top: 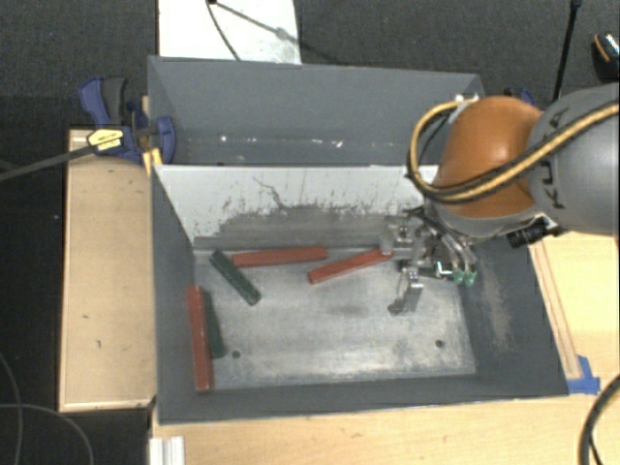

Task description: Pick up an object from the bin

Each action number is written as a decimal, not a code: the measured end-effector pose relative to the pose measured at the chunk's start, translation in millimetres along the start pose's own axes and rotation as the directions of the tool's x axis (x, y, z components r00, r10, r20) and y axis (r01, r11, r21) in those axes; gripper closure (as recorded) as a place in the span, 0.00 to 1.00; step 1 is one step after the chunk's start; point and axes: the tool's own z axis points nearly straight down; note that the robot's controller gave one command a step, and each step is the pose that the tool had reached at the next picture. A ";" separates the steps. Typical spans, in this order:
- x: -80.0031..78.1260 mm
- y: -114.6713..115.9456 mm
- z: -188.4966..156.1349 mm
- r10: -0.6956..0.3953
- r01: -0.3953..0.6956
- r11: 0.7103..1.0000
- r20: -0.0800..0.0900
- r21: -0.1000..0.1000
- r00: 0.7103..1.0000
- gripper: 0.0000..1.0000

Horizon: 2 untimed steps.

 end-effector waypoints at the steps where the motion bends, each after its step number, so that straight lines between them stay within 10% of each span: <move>1: -22.2 12.2 82.3 -0.041 0.041 0.999 0.003 0.000 0.999 0.00; 2: -26.9 67.2 78.0 0.024 -0.024 1.000 0.011 -0.003 1.000 0.00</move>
Offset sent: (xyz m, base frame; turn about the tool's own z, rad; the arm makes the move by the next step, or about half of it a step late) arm 0.0223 0.0114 -0.0790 -0.0468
